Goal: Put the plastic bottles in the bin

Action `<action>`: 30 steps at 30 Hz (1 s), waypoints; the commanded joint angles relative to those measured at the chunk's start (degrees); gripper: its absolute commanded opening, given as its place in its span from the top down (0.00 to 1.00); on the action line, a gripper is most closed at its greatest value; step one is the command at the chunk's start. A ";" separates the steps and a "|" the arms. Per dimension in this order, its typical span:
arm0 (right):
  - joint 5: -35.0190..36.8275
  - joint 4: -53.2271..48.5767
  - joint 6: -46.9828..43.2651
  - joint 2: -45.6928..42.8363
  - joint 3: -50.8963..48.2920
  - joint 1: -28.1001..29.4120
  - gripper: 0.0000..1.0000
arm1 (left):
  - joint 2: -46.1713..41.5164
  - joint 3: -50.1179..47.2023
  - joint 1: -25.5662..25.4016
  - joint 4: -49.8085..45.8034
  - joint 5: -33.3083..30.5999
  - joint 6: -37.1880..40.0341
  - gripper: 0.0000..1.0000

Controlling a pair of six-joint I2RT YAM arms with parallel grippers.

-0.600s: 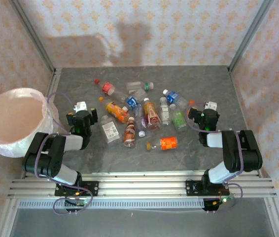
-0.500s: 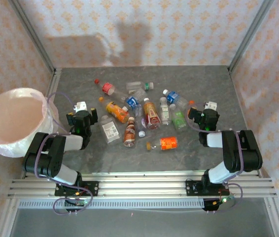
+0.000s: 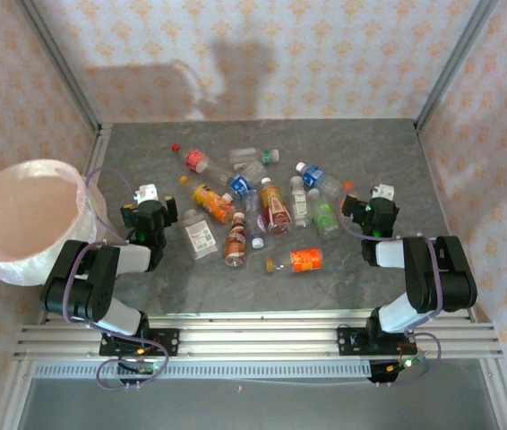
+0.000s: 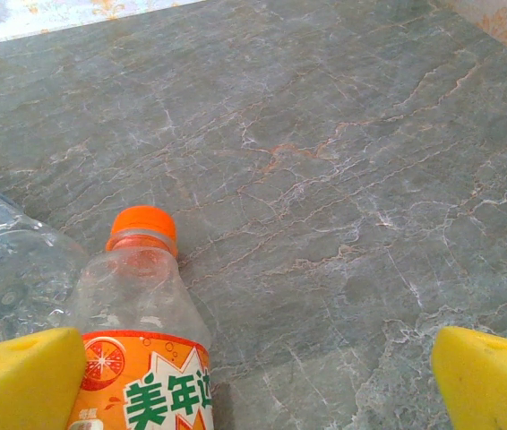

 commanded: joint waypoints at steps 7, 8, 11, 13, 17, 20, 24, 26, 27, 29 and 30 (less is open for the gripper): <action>1.02 0.42 -0.64 -0.52 0.99 0.28 0.01 | -0.30 0.91 0.22 1.36 -2.34 -0.74 0.00; 0.97 0.40 -0.68 -0.56 0.93 0.28 0.01 | -0.31 0.96 0.23 1.36 -2.37 -0.74 0.00; 0.97 0.42 -0.59 -0.51 0.92 0.26 0.01 | -0.30 0.96 0.24 1.37 -2.35 -0.67 0.00; 0.99 0.39 -0.58 -0.52 1.03 0.29 0.01 | -0.30 0.99 0.30 1.40 -2.39 -0.71 0.00; 1.01 0.34 -0.55 -0.51 1.01 0.26 0.01 | -0.30 0.94 0.26 1.36 -2.40 -0.74 0.00; 0.81 0.46 -0.64 -0.74 0.93 0.28 0.01 | -0.37 0.83 0.23 1.52 -2.37 -0.69 0.00; -1.49 -10.40 -1.69 -5.51 5.10 0.27 0.01 | -2.02 2.27 -0.15 -2.06 -0.75 0.45 0.00; -2.14 -15.63 -2.00 -8.57 6.95 0.34 0.01 | -3.39 3.74 -1.08 -5.08 -2.46 1.20 0.00; -2.19 -16.72 -1.98 -9.77 7.36 0.42 0.01 | -5.02 5.31 -1.37 -9.70 -1.92 1.52 0.00; -1.76 -18.38 -0.29 -12.91 7.77 0.36 0.01 | -8.52 7.81 -2.03 -16.34 -0.77 2.57 0.00; -1.65 -19.38 0.84 -14.31 8.14 0.36 0.01 | -10.40 7.99 -2.53 -17.26 -1.13 2.81 0.00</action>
